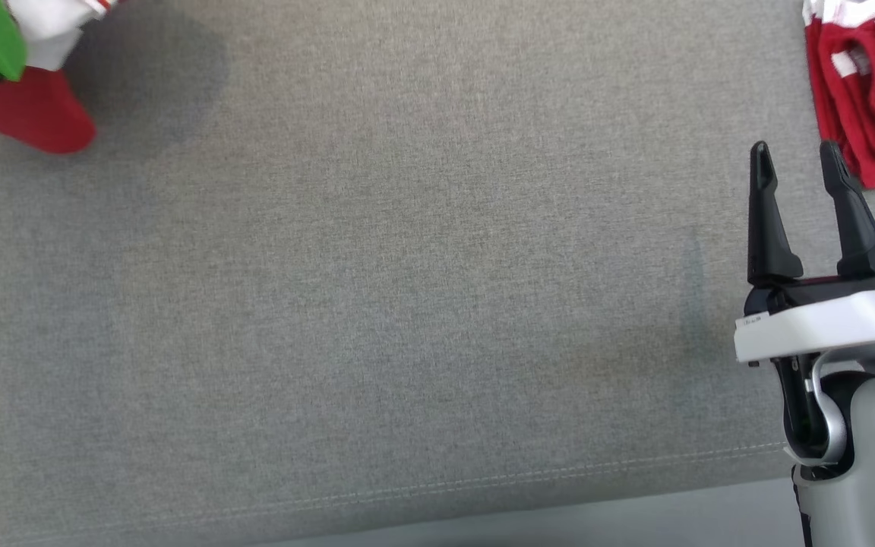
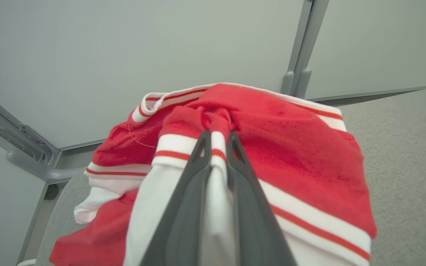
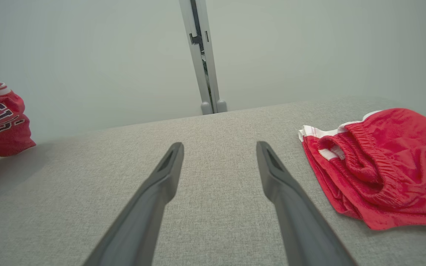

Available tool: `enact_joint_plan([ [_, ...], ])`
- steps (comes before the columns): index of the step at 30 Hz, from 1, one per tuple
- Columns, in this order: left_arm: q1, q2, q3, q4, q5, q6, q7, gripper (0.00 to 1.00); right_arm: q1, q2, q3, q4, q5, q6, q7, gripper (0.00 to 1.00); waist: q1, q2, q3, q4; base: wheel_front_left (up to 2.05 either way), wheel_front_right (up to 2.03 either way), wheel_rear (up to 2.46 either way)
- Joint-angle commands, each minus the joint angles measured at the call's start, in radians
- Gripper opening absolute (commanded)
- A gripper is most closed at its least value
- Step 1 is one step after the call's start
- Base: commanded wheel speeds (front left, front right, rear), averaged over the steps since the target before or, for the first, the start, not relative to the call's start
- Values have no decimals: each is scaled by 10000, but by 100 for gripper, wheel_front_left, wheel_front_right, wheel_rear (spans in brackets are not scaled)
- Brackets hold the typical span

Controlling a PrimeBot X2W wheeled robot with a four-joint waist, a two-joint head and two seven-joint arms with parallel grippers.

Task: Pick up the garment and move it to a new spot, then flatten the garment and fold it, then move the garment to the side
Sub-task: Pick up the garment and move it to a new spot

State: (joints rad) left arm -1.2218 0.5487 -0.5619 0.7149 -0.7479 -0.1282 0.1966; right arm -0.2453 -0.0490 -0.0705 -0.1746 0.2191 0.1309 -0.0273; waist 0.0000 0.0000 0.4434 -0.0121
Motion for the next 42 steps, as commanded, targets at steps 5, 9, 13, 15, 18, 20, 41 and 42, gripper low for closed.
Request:
enact_joint_plan([
  [5, 937, -851, -549, -654, -190, -18, -34, 0, 555, -31, 0, 327, 202, -3, -178, 100, 0, 0, -1752, -185, 0, 0, 0],
  [9, 1651, -1612, -923, -911, -280, 176, -72, 0, 768, -29, 67, 434, 344, -3, -211, 100, 0, 0, -2189, -300, 0, 0, 0],
  [13, 2100, -2241, -1210, -1003, -258, 348, -210, 0, 876, -28, 98, 443, 382, -3, -198, 100, 0, 0, -2357, -374, 0, 0, 0],
  [15, 2382, -2676, -1404, -915, -196, 449, -369, 0, 945, -28, 146, 449, 426, -3, -202, 100, 0, 0, -2425, -440, 0, 0, 0],
  [18, 2758, -3351, -1538, -647, -338, 603, -701, 0, 955, -29, 262, 456, 490, -3, -209, 100, 0, 0, -2437, -617, 0, 0, 0],
  [20, 2908, -3704, -1692, -335, -219, 706, -942, 0, 885, -28, 369, 466, 546, -3, -234, 100, 0, 0, -2382, -772, 0, 0, 0],
  [41, 2531, -4966, -2708, 2486, -1101, 1164, -3005, 0, -298, -25, 1938, 1604, 1067, -3, -788, 100, 0, 0, -1410, -2864, 0, 0, 0],
  [42, 2545, -4968, -2804, 2473, -1169, 1221, -3057, 0, -314, -25, 1954, 1648, 1072, -3, -823, 100, 0, 0, -1382, -2915, 0, 0, 0],
])
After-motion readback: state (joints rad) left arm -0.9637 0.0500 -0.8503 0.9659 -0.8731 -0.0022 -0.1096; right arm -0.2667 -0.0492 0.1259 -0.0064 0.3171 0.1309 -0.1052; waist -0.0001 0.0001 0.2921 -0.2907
